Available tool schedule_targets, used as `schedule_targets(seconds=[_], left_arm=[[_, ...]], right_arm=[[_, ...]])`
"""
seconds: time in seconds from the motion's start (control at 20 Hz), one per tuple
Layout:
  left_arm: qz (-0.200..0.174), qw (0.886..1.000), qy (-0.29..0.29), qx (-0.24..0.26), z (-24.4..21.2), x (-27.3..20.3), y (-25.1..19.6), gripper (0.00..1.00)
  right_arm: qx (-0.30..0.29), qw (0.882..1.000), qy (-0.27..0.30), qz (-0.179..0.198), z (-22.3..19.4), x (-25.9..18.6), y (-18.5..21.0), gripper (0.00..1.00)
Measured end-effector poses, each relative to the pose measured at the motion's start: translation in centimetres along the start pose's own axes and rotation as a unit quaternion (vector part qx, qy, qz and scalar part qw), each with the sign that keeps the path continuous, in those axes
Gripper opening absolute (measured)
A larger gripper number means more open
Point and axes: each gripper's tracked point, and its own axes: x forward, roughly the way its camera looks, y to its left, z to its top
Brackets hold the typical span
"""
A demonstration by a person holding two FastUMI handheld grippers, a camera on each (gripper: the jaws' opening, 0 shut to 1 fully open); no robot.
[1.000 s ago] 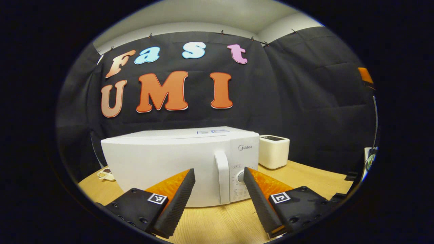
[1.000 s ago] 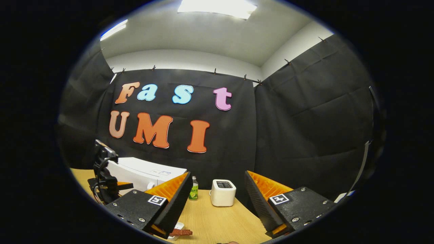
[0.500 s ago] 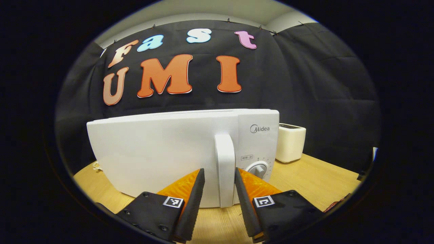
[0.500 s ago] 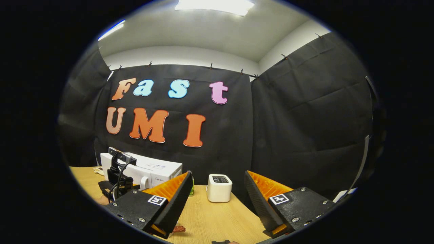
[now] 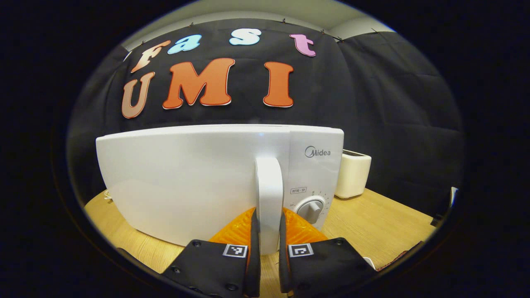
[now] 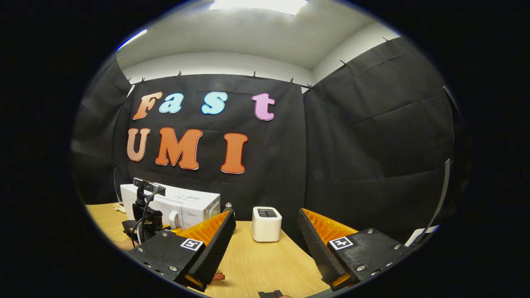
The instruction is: Open the microwave oven with the left hand, put the food in, and close the microwave oven.
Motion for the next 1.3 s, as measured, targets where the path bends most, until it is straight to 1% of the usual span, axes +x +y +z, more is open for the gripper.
schedule_targets(seconds=[0.05, 0.1, 0.15, 0.2, 0.25, 0.3, 0.4, 0.65, 0.7, 0.75, 0.8, 0.85, 1.05, 1.3], left_arm=[[0.0, 1.0, 0.002, -0.001, -0.1, 0.1, 0.0, 0.18], [-0.002, 1.0, 0.003, 0.0, -0.2, -0.2, 0.1, 0.14], [-0.002, 1.0, 0.006, -0.005, -0.2, -0.3, 0.1, 0.18], [0.001, 1.0, 0.003, -0.01, -0.5, -0.9, 0.0, 0.18], [0.001, 1.0, -0.007, -0.005, -0.4, -1.6, 0.0, 0.13], [-0.003, 1.0, -0.007, 0.005, -0.5, -2.3, 0.0, 0.18], [-0.013, 1.0, -0.003, 0.002, -0.9, -3.5, -0.1, 0.18], [-0.036, 0.999, -0.015, 0.016, -1.6, -9.4, 0.9, 0.18], [-0.039, 0.999, -0.016, 0.016, -1.8, -10.7, 1.3, 0.13], [-0.041, 0.999, -0.016, 0.016, -2.0, -11.8, 1.7, 0.18], [-0.042, 0.999, -0.015, 0.016, -2.2, -13.1, 2.1, 0.13], [-0.042, 0.999, -0.015, 0.016, -2.3, -14.3, 2.7, 0.18], [-0.035, 0.999, -0.025, 0.024, -2.7, -18.8, 5.5, 0.18], [-0.001, 0.999, -0.03, 0.028, -3.4, -24.2, 10.6, 0.18]], right_arm=[[0.002, 1.0, 0.0, 0.001, -0.1, -0.1, 0.1, 0.94], [0.002, 1.0, 0.002, 0.002, -0.1, -0.2, 0.3, 0.94], [0.001, 1.0, 0.004, 0.003, -0.3, -0.3, 0.3, 0.94], [-0.001, 1.0, 0.006, 0.003, -0.5, -0.3, 0.4, 0.94], [-0.003, 1.0, 0.008, 0.002, -0.6, -0.3, 0.4, 0.94], [-0.002, 1.0, 0.012, 0.001, -0.8, -0.2, 0.5, 0.94], [0.006, 1.0, 0.022, 0.007, -1.3, -0.3, 1.1, 0.95], [0.012, 0.999, 0.043, 0.019, -2.7, -1.0, 2.6, 0.95], [0.013, 0.999, 0.046, 0.02, -2.9, -1.2, 2.9, 0.95], [0.014, 0.998, 0.051, 0.022, -3.2, -1.3, 3.3, 0.95], [0.016, 0.998, 0.059, 0.023, -3.7, -1.4, 3.6, 0.95], [0.018, 0.997, 0.068, 0.024, -4.2, -1.5, 3.9, 0.95], [0.031, 0.994, 0.107, 0.025, -6.6, -2.2, 5.0, 0.95], [0.049, 0.985, 0.16, 0.029, -10.0, -2.8, 7.3, 0.94]])
